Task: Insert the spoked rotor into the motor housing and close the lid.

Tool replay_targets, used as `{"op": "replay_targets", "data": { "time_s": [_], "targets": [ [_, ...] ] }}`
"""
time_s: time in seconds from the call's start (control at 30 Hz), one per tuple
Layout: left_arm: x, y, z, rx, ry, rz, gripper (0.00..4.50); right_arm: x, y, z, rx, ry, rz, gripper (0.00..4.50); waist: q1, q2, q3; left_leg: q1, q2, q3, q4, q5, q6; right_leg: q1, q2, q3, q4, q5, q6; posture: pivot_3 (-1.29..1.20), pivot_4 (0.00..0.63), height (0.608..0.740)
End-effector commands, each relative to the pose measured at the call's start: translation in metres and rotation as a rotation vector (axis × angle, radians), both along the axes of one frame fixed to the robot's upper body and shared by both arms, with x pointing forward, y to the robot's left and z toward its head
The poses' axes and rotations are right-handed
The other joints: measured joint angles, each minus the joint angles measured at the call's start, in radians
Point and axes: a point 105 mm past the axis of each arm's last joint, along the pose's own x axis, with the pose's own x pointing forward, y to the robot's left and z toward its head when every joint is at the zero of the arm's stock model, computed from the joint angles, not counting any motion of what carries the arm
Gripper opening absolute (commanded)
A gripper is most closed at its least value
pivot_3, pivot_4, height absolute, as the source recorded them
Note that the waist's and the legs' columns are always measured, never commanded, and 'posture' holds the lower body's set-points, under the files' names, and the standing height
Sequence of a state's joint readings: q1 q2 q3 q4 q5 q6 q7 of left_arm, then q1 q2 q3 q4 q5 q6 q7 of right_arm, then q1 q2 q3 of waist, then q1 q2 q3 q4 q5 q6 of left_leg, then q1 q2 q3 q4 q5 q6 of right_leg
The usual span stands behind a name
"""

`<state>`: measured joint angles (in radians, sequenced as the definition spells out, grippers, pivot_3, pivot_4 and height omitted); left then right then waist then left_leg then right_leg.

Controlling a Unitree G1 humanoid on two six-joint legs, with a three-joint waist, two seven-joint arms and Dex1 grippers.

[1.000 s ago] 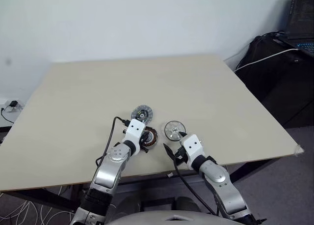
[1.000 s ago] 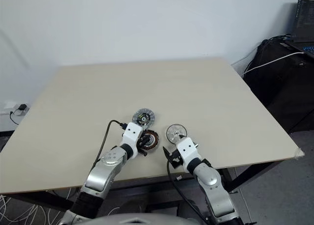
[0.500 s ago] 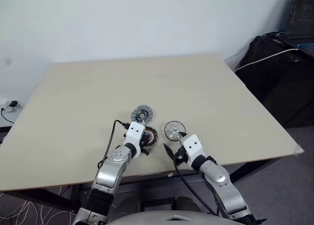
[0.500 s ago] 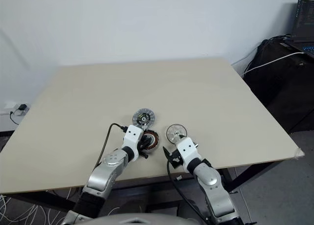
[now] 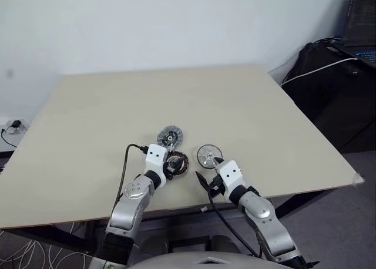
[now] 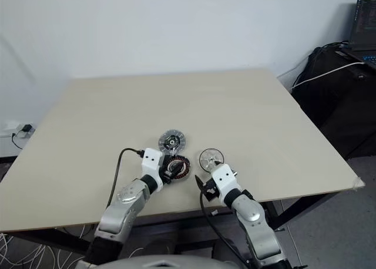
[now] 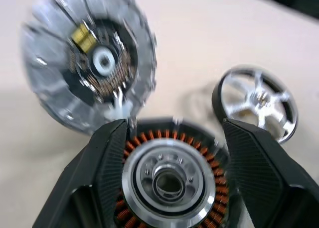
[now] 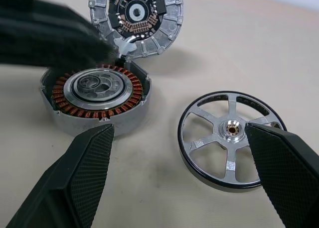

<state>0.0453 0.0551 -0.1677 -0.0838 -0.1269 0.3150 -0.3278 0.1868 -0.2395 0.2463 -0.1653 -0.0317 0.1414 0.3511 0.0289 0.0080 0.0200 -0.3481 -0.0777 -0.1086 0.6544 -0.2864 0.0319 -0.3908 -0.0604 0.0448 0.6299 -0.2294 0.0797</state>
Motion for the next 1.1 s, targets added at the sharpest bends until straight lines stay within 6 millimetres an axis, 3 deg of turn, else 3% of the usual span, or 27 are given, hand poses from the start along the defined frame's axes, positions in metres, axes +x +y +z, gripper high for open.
{"op": "replay_targets", "data": {
  "time_s": [0.03,0.1,0.2,0.37,0.5,0.7,0.9,1.1],
  "targets": [
    [-0.004,0.004,0.029,-0.087,-0.103,0.011,3.13,0.005,0.001,0.014,0.027,-0.050,0.002,4.50,0.000,0.000,0.000,0.000,0.000,0.000,0.000,0.000,0.000,0.000,0.000,0.000,0.000,0.000,0.000,0.00,0.000,0.740],
    [-0.010,0.011,0.032,-0.113,-0.107,0.036,2.73,0.005,0.002,0.014,0.030,-0.050,0.007,4.50,0.000,0.000,0.000,0.000,0.000,0.000,0.000,0.000,0.000,0.000,0.000,0.000,0.000,-0.001,-0.001,0.00,0.000,0.740],
    [-0.017,0.034,0.026,-0.106,-0.087,0.141,1.74,0.006,0.005,0.016,0.045,-0.049,0.021,4.50,-0.002,0.000,0.000,0.000,0.000,0.000,0.000,0.000,0.000,0.000,0.000,0.000,0.000,-0.001,-0.001,0.00,0.000,0.740],
    [-0.025,0.075,0.006,-0.015,-0.046,0.344,0.04,0.011,0.019,0.016,0.075,-0.018,0.069,3.24,-0.002,0.000,0.000,0.001,0.001,0.000,0.000,0.000,0.000,0.001,0.001,0.000,0.000,-0.002,-0.003,0.00,0.000,0.740],
    [-0.028,0.104,-0.006,0.139,-0.060,0.532,0.00,0.020,0.037,0.018,0.086,0.020,0.116,1.96,0.001,-0.001,0.000,0.001,0.000,0.000,0.001,0.000,0.000,0.002,0.000,0.000,0.000,-0.002,-0.002,0.00,0.000,0.740],
    [-0.031,0.098,-0.016,0.190,-0.066,0.576,0.00,0.027,0.068,0.021,0.067,0.100,0.207,0.04,0.003,-0.001,0.000,0.001,0.000,0.000,0.001,0.000,0.000,0.001,0.000,0.000,0.000,0.000,-0.001,0.00,0.000,0.740],
    [-0.031,0.086,-0.019,0.162,-0.066,0.542,0.00,0.029,0.089,0.024,0.099,0.213,0.251,0.04,0.000,-0.001,0.000,0.000,0.000,0.000,0.001,0.000,0.000,0.000,0.000,-0.001,0.000,0.003,-0.005,0.00,0.000,0.740],
    [-0.031,0.088,-0.018,0.154,-0.079,0.553,0.00,0.024,0.103,0.020,0.095,0.323,0.300,0.04,-0.007,0.000,0.000,0.000,0.000,0.000,0.000,0.000,0.000,0.000,0.001,-0.001,0.001,0.003,-0.005,0.00,0.000,0.740]
  ]
}}
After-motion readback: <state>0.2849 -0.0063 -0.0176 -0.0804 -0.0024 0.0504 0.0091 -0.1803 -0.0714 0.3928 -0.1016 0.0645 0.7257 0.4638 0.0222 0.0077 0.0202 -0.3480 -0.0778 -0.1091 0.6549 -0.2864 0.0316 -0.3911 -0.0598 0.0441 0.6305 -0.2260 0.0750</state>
